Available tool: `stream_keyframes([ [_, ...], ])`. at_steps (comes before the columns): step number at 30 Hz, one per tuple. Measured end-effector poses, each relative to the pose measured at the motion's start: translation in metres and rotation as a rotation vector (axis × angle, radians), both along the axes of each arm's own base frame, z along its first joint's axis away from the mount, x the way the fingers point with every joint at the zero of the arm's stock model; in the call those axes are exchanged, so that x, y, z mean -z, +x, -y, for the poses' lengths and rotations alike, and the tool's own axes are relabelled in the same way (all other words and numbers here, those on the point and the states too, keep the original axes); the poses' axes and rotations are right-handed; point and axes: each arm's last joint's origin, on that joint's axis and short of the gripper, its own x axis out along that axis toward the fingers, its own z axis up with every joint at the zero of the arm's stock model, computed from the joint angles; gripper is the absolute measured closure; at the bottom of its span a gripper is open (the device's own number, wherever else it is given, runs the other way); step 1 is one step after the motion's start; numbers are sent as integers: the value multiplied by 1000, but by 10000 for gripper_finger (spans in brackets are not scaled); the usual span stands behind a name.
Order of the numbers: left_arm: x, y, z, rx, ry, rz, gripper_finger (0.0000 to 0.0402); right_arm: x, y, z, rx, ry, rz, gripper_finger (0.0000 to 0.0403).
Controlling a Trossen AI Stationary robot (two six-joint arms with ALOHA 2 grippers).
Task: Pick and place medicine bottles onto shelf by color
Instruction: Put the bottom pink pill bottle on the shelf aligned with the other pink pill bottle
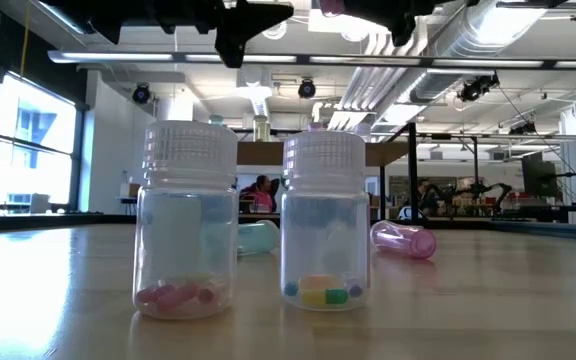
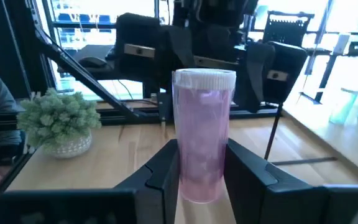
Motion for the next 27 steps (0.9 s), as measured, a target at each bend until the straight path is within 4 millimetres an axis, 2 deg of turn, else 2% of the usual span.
stream_keyframes([
  [5,3,6,4,2,5,35,213,-1,4,10,11,0,5,307],
  [17,18,22,3,-57,3,108,213,-1,5,14,-8,-2,9,307],
  [22,13,34,4,-29,4,124,213,-2,6,16,0,-2,12,307],
  [27,9,35,4,3,4,135,213,-2,6,16,0,-2,11,307],
])
